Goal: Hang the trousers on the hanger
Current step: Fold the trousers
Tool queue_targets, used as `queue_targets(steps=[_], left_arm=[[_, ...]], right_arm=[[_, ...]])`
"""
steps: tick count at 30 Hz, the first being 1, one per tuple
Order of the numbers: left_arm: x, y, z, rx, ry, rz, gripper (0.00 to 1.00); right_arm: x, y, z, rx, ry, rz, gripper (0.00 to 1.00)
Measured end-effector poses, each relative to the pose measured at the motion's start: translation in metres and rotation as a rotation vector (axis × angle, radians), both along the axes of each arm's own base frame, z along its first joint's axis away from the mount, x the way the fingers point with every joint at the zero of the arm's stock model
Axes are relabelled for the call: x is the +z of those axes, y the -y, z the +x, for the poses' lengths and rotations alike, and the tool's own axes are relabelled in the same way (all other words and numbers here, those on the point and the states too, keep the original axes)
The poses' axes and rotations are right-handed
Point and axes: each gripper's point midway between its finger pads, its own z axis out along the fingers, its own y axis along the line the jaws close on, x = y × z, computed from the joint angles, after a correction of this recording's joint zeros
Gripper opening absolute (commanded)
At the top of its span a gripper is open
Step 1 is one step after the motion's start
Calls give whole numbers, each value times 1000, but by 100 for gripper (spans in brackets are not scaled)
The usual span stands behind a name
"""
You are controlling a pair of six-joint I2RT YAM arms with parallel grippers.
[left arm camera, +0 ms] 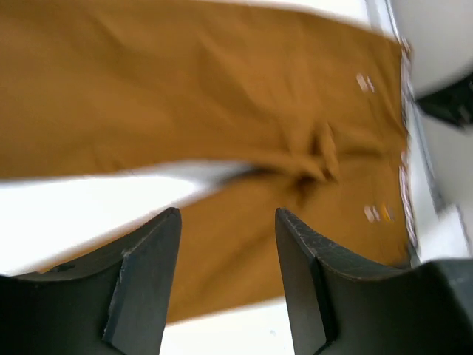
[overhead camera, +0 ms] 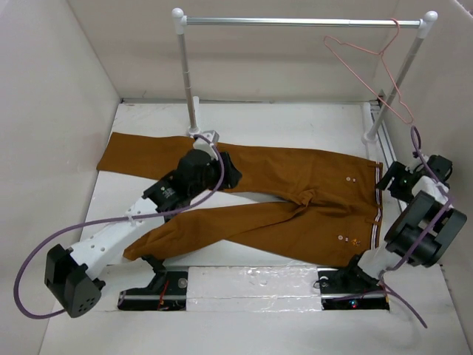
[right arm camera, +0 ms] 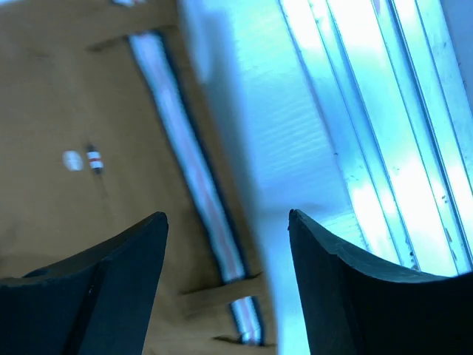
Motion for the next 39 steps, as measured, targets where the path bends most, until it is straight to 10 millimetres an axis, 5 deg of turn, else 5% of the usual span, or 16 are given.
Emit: queue_targets(steps=[4, 10, 13, 14, 15, 20, 25, 28, 29, 32, 36, 38, 39], left_arm=[[-21, 19, -35, -112, -41, 4, 52], [-38, 7, -40, -92, -51, 62, 54], [-40, -3, -35, -51, -37, 103, 56], [-43, -7, -34, -37, -36, 122, 59], [-45, -11, -33, -26, -36, 143, 62], [-63, -24, -25, 15, -71, 228, 63], [-87, -49, -10, 78, -151, 319, 66], [-95, -68, 0, 120, -192, 371, 67], [-95, -74, 4, 135, -200, 386, 68], [-84, -87, 15, 176, -205, 418, 68], [-48, -86, 28, 204, -156, 400, 52], [-28, -86, 34, 227, -124, 383, 42], [-17, -87, 36, 241, -108, 372, 21]], right_arm=[[-26, 4, -6, 15, -43, 58, 71], [-29, -13, 11, 76, 0, 87, 62], [-38, -25, 19, 104, 11, 105, 29], [-42, -28, 20, 105, 12, 116, 2], [-45, -32, 21, 108, 19, 131, 0], [-41, -33, 27, 59, 48, 163, 0], [-2, -16, 59, 27, 110, 86, 0], [40, -1, 93, 23, 190, -15, 36], [53, 2, 104, 21, 215, -50, 58], [81, 6, 127, 24, 266, -132, 67], [74, -36, 124, 91, 231, -171, 62], [61, -83, 98, 157, 205, -165, 55], [51, -124, 65, 236, 172, -141, 45]])
